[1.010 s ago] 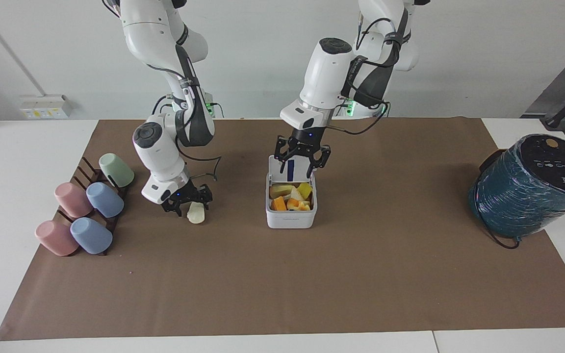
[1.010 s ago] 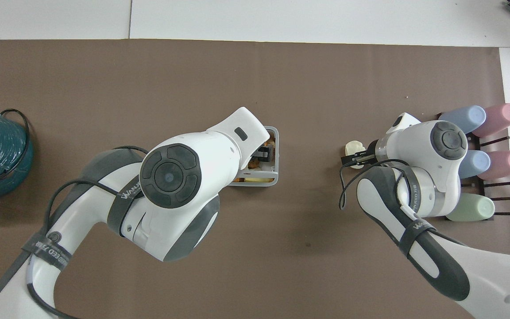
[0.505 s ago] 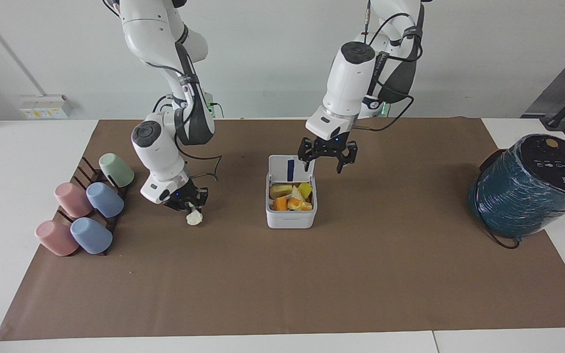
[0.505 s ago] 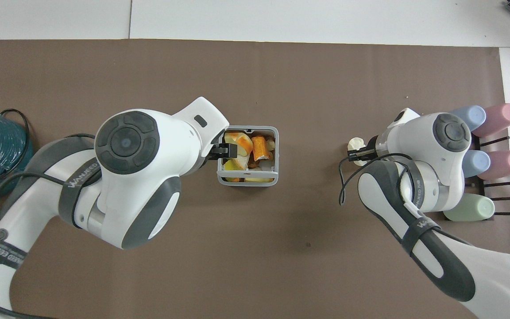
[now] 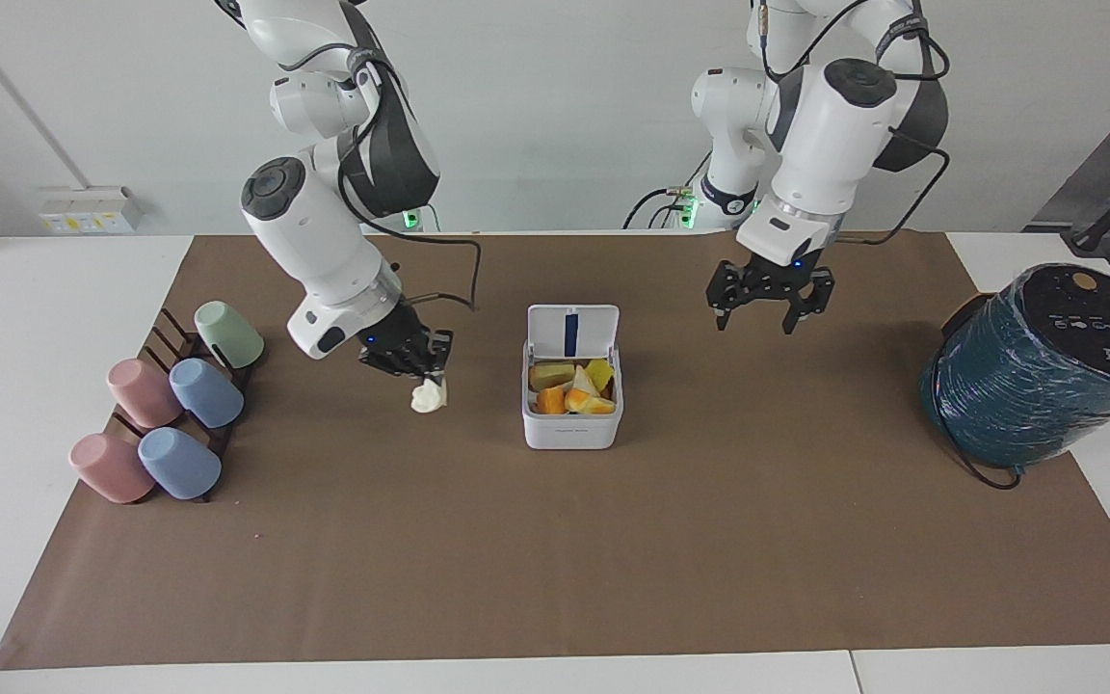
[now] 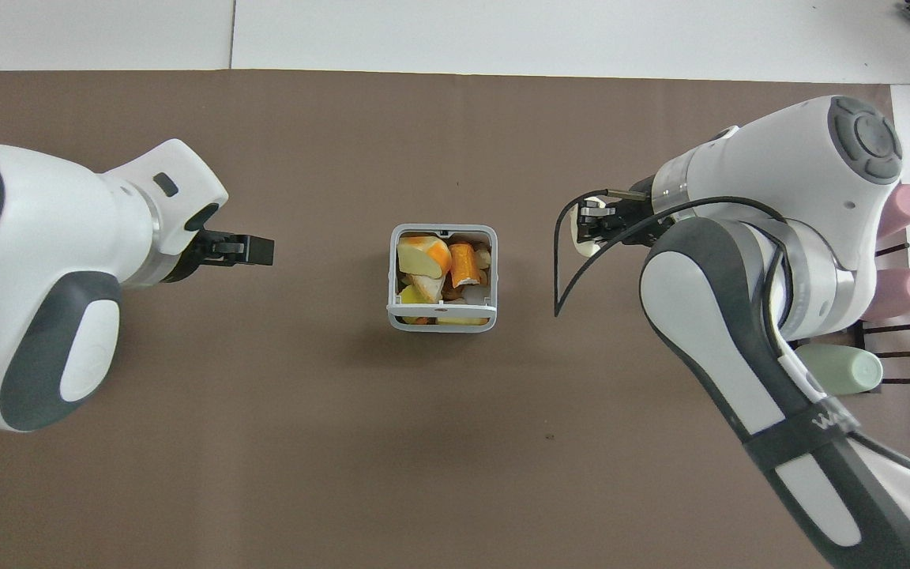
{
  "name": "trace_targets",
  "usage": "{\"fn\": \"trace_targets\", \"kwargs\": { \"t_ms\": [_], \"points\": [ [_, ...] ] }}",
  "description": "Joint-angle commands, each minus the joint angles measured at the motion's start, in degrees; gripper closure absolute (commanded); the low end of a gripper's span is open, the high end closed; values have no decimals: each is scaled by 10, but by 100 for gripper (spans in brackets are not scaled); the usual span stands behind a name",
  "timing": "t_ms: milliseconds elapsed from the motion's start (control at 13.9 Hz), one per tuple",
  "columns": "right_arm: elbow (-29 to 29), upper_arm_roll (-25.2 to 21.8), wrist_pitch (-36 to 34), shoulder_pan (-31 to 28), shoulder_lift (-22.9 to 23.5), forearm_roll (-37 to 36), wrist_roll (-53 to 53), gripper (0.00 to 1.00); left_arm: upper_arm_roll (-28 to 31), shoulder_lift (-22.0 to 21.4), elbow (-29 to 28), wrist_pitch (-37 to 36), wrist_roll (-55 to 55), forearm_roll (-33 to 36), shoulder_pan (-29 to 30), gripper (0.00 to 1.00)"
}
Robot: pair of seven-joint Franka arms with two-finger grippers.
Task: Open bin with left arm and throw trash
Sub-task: 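Carry bread to the bin with the right gripper while the left gripper retracts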
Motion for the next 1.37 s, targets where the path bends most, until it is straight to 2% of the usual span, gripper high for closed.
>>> {"fn": "trace_targets", "kwargs": {
  "t_ms": [0,216,433,649,866,1155,1227,1299],
  "points": [
    [10,7,41,39,13,62,101,100,-5,-24,6,-31,36,5,43,0],
    [10,7,87,86,40,119,191,100,-5,-14,68,-96,86,6,77,0],
    [9,7,89,100,63,141,226,100,-4,-2,126,-145,98,5,100,0],
    [4,7,79,104,74,143,245,100,-4,29,200,-212,101,7,116,0],
    [6,7,88,103,90,142,247,99,-4,22,204,-237,123,5,128,0],
    [3,7,97,105,101,138,242,69,-2,3,171,-245,124,5,128,0],
    [5,7,96,105,101,136,242,44,-2,1,167,-246,124,5,129,0],
    [7,7,95,105,101,131,240,0,-2,0,164,-246,124,5,129,0]
  ]
}}
